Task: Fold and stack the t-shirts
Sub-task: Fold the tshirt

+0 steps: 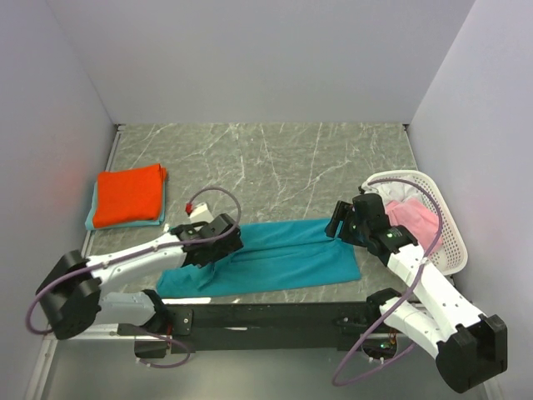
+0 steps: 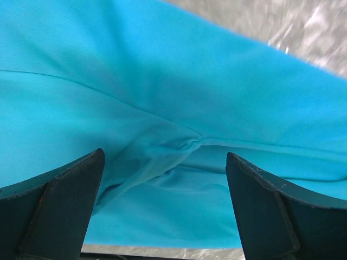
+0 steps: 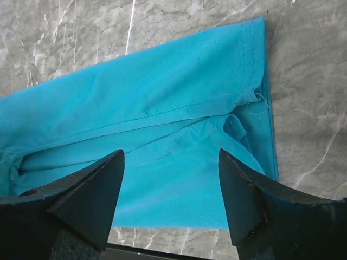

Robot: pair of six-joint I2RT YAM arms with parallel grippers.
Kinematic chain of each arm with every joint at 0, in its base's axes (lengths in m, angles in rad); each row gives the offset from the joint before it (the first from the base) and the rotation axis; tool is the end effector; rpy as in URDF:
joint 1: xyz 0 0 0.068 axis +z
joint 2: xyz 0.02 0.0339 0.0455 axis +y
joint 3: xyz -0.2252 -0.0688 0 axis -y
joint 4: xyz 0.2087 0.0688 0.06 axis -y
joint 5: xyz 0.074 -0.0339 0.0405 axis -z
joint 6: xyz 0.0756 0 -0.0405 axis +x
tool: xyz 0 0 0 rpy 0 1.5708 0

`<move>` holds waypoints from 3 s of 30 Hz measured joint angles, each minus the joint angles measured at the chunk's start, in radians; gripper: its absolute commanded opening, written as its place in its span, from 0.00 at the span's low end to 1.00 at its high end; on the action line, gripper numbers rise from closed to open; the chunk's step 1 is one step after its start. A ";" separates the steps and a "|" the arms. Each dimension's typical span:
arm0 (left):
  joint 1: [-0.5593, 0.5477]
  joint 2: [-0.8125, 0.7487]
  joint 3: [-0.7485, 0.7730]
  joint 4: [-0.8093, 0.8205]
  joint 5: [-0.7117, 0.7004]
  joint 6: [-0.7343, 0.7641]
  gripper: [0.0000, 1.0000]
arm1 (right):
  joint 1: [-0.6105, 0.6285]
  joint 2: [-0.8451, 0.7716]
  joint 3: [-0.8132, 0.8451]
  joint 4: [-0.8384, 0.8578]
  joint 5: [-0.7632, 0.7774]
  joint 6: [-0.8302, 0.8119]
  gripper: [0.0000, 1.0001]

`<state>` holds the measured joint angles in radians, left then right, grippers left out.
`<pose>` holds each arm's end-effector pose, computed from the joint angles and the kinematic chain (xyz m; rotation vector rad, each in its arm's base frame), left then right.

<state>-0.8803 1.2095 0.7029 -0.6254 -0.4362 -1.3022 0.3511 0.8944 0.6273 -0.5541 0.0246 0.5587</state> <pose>0.1600 -0.1435 0.1463 -0.6567 2.4652 -0.2435 0.1866 0.0664 0.1824 0.2634 2.4149 0.3930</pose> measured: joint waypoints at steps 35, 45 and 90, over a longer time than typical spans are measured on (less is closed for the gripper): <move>-0.151 -0.074 0.049 -0.213 -0.111 -0.209 0.99 | 0.093 0.008 0.006 0.046 -0.056 -0.037 0.85; 0.233 -0.328 -0.179 0.002 0.039 0.007 0.99 | 0.207 0.279 0.145 0.146 -0.106 -0.036 0.86; 0.441 1.334 1.550 0.083 0.377 0.365 0.99 | 0.827 0.517 0.017 0.415 0.021 0.252 0.87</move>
<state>-0.4389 2.5431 2.2524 -0.5426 -0.0593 -0.9367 1.1786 1.4117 0.6441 -0.1390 0.0456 0.8104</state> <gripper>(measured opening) 0.994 0.871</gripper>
